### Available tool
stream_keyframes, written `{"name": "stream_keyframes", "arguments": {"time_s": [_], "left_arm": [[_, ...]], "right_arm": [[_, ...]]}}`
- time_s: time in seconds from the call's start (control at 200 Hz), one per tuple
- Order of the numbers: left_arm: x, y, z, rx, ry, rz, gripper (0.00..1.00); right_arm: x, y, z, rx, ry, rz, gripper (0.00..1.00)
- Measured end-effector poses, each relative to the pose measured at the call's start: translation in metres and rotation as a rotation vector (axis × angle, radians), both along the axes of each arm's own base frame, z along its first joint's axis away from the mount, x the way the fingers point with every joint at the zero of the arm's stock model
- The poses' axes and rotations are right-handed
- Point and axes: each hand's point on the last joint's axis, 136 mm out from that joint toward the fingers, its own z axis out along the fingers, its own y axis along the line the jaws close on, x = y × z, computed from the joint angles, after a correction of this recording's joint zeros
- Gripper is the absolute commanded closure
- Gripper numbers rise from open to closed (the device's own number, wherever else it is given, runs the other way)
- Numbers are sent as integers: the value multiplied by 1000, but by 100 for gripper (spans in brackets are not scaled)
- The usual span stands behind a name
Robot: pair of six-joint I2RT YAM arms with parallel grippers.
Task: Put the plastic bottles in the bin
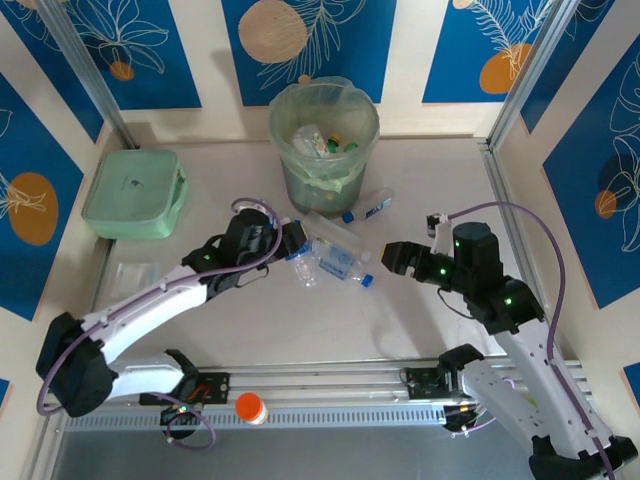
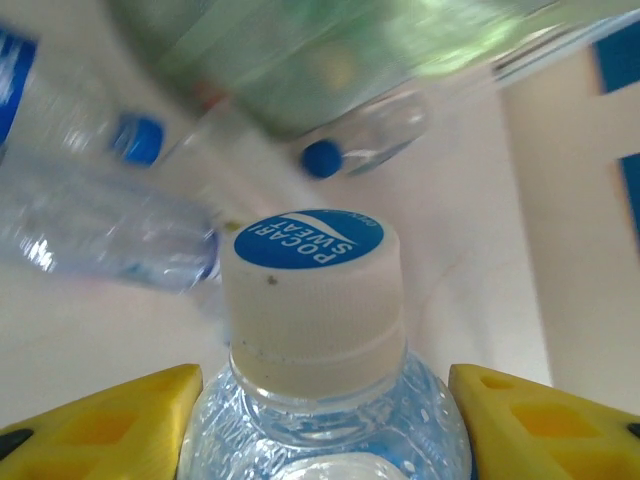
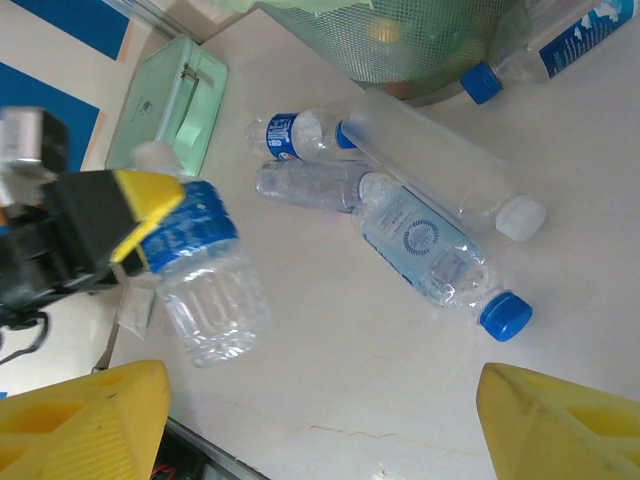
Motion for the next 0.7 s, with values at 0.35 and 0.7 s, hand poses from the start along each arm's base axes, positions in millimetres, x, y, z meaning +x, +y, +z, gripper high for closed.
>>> {"name": "stream_keyframes", "arguments": {"time_s": [0.35,0.7], "left_arm": [[44,-19,165,78,-466,-123,50],[179,-34,207,50,-504,-60,51]], "right_arm": [[7,-4,4,-19,-10,-28,19],[18,-4,13,-29,-23,-45,19]]}}
